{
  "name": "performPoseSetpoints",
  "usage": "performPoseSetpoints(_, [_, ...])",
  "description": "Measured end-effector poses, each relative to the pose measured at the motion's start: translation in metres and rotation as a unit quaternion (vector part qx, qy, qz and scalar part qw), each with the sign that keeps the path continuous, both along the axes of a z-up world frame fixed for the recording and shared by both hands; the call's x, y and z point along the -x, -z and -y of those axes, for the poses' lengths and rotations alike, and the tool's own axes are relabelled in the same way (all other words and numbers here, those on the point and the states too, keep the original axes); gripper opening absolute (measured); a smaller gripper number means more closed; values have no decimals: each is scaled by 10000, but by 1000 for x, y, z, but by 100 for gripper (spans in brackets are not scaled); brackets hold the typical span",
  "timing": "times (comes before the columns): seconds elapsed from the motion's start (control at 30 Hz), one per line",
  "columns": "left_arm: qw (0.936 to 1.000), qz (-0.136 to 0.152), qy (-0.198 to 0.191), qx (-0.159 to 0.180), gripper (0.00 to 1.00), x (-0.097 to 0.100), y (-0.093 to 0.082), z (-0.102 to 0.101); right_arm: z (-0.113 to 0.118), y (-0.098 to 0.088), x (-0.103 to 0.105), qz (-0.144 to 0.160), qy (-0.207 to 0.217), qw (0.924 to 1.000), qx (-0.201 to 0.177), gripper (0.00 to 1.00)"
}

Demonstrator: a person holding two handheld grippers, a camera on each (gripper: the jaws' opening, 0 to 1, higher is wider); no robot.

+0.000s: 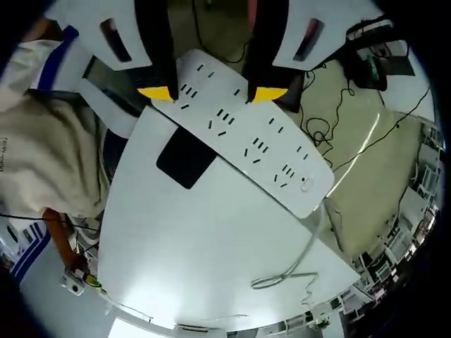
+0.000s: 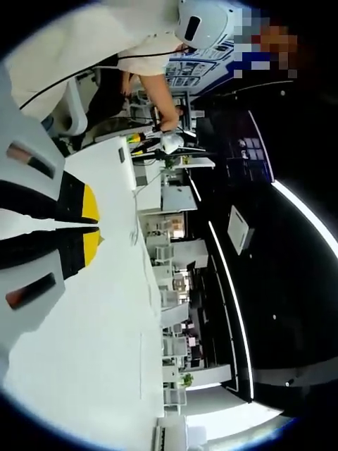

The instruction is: Pick up the power strip scattered on the table, fix it on the side mounting bracket of the table, and press the switch

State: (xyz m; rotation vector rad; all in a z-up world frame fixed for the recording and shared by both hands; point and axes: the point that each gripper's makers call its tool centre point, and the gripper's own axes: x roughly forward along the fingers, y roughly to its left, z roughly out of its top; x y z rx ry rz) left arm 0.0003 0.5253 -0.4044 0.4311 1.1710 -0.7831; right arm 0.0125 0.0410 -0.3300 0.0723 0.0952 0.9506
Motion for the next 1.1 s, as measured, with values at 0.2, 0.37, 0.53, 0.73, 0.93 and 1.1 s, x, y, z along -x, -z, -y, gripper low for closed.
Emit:
performPoseSetpoints(0.2, [10000, -76, -14, -29, 44, -1, 0, -1, -1, 2, 0, -23, -9, 10000, 0, 0])
performPoseSetpoints(0.37, [10000, -50, -51, -26, 44, 0, 0, 1, -4, 6, 0, -52, -58, 10000, -15, 0])
performPoseSetpoints(0.53, [10000, -27, -44, 4, 44, 0, 0, -1, -5, 9, -1, -91, -73, 9999, -8, 0])
performPoseSetpoints(0.73, [9999, -90, -41, -81, 44, 0, 1, -1, -1, 5, -3, -80, -1, 10000, -42, 0])
performPoseSetpoints(0.93, [9999, -80, -34, -67, 44, 1, 0, 0, 2, 8, -5, -149, 54, 9999, 13, 0])
performPoseSetpoints(1.1, [9999, -75, -91, -40, 43, 0, 0, -1, 3, 10, -6, -195, 78, 9996, 173, 0])
